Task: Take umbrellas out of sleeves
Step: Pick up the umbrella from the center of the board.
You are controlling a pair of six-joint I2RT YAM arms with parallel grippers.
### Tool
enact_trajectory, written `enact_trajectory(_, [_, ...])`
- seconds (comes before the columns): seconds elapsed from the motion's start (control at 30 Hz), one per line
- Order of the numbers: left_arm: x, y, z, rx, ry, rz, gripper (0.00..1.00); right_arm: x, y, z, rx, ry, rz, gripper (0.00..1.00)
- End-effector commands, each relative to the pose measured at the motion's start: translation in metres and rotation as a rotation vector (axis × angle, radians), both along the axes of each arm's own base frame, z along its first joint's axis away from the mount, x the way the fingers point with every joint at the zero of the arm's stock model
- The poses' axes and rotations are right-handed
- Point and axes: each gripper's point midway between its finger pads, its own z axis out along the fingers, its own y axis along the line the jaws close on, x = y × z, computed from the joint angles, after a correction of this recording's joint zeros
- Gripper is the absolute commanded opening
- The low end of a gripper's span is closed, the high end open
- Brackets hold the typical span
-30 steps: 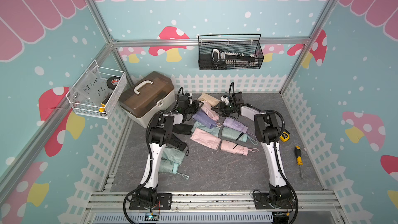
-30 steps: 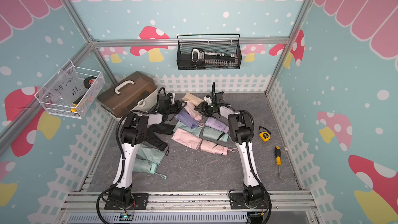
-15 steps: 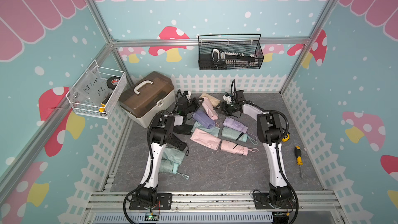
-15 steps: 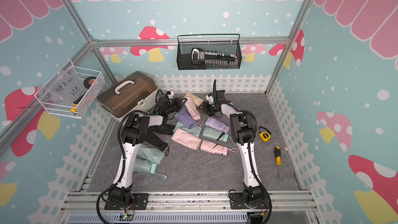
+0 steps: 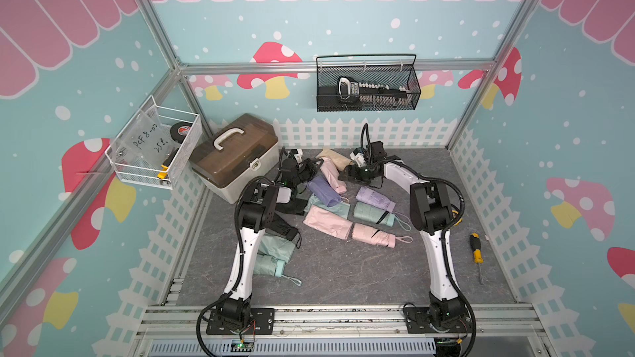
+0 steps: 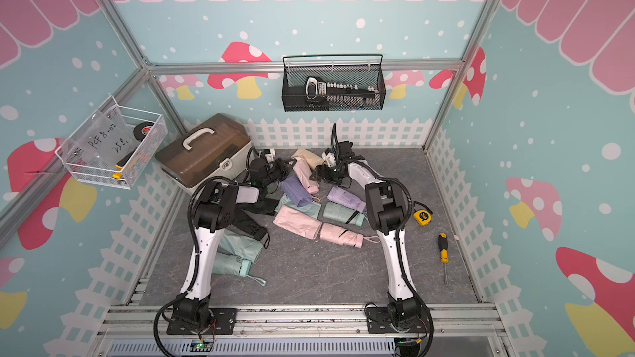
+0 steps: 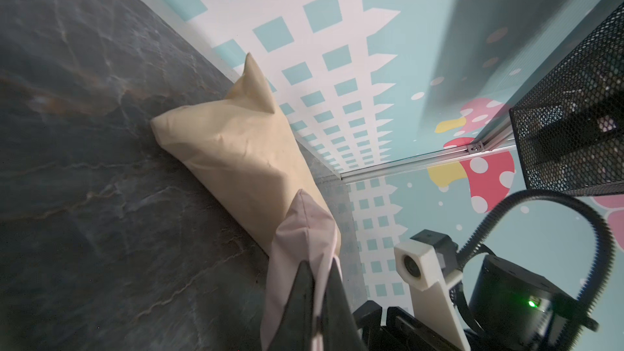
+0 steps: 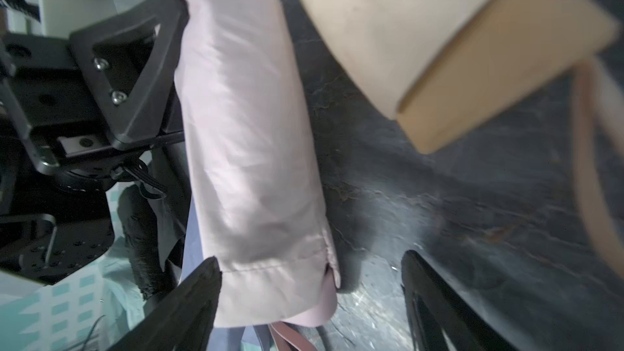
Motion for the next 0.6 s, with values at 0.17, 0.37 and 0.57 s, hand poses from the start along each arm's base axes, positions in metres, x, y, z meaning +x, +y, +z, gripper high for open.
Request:
enact_trajectory(0.17, [0.006,0.0,0.046,-0.005,-0.098,0.009,0.0,-0.003,0.024,-0.002,-0.236,-0.129,0.098,0.91])
enact_trajectory(0.37, [0.009,-0.001,0.047,-0.017,-0.101,0.009,0.0,0.015,0.013,-0.019,-0.45,-0.146,0.024,0.92])
enact_trajectory(0.57, [0.011,-0.002,0.047,-0.028,-0.098,0.002,0.0,0.018,0.015,-0.045,-0.475,-0.119,0.056,0.92])
